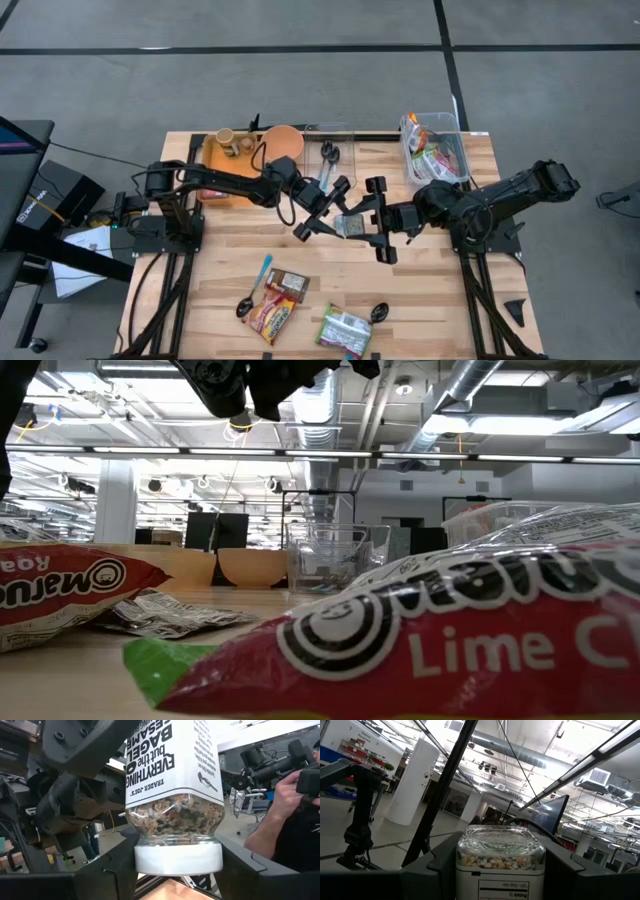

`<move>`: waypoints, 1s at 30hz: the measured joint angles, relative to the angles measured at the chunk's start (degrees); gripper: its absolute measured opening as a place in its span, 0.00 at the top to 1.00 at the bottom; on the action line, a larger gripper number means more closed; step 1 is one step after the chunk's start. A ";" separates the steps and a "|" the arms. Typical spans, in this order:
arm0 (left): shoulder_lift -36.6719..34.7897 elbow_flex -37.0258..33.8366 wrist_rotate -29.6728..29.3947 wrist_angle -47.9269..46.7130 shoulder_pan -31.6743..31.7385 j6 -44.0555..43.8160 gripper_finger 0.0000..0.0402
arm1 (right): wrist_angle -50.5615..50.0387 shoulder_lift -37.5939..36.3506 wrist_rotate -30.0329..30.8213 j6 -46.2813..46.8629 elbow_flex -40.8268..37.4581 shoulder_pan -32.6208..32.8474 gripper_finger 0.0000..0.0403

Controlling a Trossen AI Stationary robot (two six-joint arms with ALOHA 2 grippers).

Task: Pick & Place Food Item
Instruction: Put the white seasoning bottle into the orange bin

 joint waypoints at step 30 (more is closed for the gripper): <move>-16.03 -0.02 -74.70 -78.91 -3.99 34.73 0.51 | -14.18 -10.66 1.59 5.92 0.07 -0.74 0.12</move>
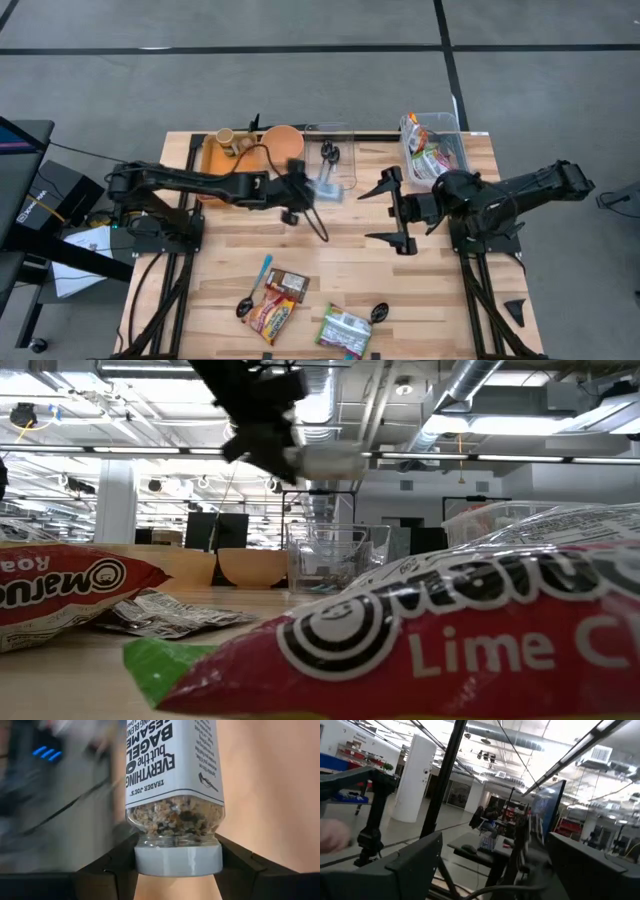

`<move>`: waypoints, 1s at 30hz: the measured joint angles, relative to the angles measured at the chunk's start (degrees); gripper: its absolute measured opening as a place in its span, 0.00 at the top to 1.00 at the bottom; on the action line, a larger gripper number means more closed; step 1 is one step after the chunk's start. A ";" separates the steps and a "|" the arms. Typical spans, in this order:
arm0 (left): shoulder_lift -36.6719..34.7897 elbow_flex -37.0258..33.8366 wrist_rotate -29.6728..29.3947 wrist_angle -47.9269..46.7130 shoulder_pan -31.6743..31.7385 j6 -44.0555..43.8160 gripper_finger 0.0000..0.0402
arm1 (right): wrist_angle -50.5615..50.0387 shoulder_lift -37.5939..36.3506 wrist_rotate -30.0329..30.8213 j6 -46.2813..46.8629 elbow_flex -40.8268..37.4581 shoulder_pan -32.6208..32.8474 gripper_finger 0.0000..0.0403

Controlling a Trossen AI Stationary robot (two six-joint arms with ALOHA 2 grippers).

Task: Pick & Place Food Item
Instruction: Put the white seasoning bottle into the orange bin

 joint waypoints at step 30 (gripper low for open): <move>1.65 -0.02 -34.02 -62.21 12.81 5.95 0.51 | -13.60 -5.71 7.18 6.49 -0.09 -7.31 0.12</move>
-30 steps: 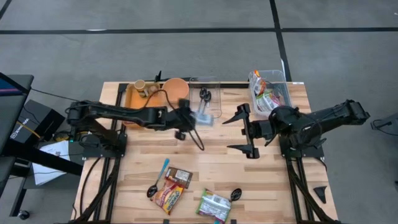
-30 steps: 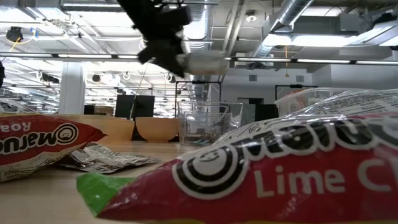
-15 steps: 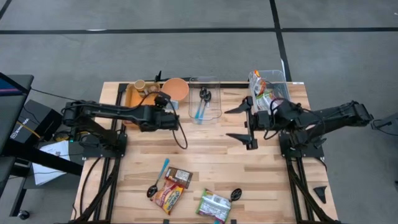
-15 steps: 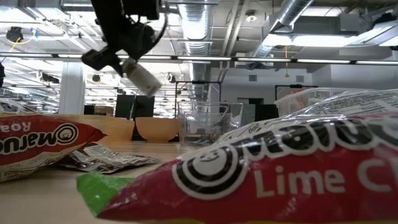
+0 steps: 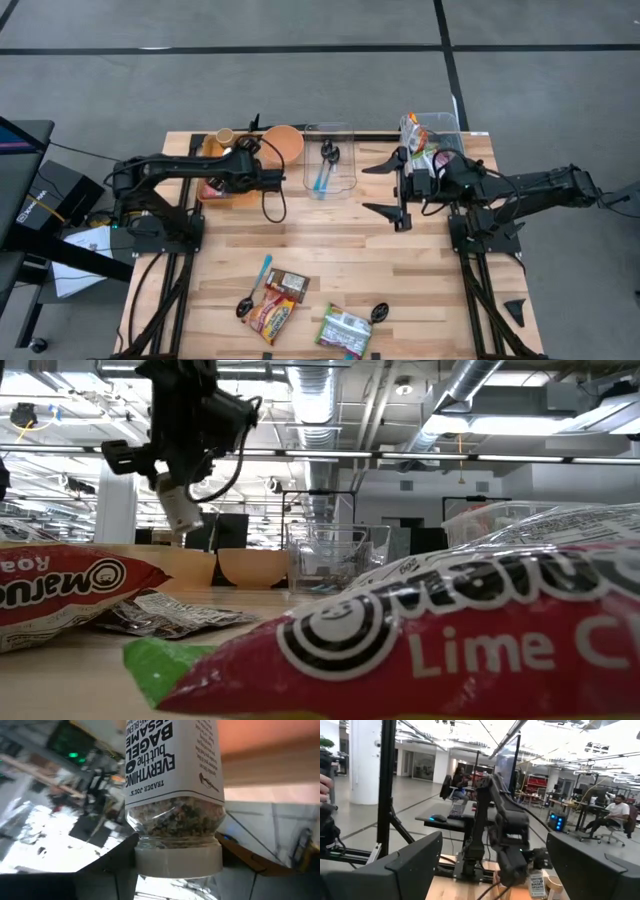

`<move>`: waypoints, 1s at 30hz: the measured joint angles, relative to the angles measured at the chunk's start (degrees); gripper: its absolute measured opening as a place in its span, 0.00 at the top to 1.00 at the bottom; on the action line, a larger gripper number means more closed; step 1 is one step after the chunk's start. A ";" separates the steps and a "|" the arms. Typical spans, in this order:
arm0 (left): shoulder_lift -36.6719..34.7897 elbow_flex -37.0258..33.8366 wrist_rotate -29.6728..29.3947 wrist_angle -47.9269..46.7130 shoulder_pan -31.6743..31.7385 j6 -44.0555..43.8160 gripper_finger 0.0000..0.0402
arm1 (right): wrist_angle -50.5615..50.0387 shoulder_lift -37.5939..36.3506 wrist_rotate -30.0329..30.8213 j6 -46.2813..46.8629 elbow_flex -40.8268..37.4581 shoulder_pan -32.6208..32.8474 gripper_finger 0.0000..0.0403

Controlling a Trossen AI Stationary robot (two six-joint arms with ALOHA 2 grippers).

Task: Pick & Place Food Item
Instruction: Put the white seasoning bottle into the orange bin

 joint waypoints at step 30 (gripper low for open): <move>7.63 -0.04 8.02 -4.13 6.74 0.26 0.51 | -0.66 0.02 -0.05 -0.17 0.00 -0.71 0.12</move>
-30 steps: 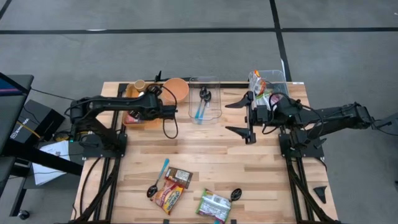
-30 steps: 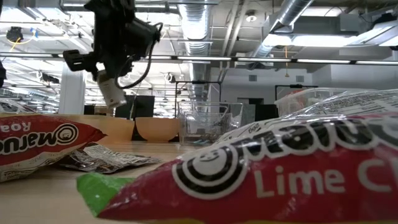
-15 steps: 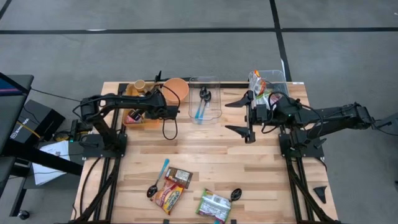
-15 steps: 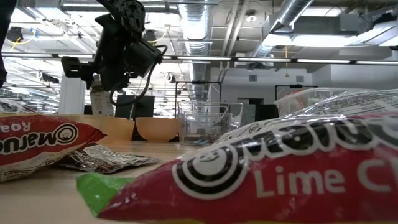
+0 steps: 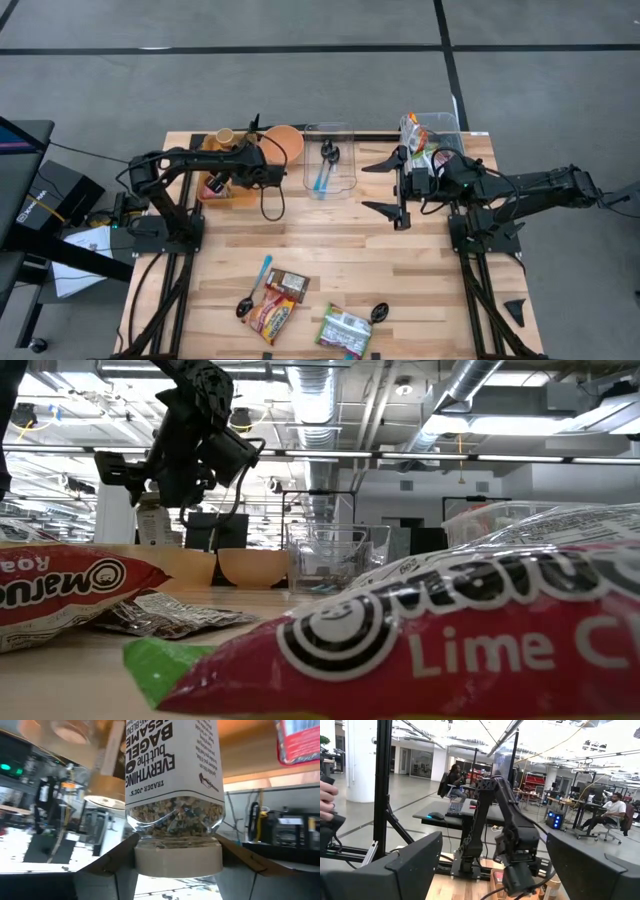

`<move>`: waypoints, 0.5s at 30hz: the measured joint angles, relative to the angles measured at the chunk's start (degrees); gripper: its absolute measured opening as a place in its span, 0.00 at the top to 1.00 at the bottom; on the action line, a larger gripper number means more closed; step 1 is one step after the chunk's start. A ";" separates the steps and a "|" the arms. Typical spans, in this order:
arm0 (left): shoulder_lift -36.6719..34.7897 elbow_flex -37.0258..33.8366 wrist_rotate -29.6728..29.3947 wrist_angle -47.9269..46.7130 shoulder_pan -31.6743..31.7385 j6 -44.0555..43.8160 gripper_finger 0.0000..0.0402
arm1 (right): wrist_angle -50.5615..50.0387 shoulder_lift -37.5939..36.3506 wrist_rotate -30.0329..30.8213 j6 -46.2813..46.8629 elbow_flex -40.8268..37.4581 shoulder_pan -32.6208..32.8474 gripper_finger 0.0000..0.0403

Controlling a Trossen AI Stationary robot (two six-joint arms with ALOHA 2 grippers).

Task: Pick & Place Food Item
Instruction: Put the white seasoning bottle into the orange bin

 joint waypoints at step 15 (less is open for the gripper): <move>-0.02 -4.61 -4.04 8.30 9.30 8.86 0.51 | 0.03 0.01 0.00 0.00 0.00 0.02 0.12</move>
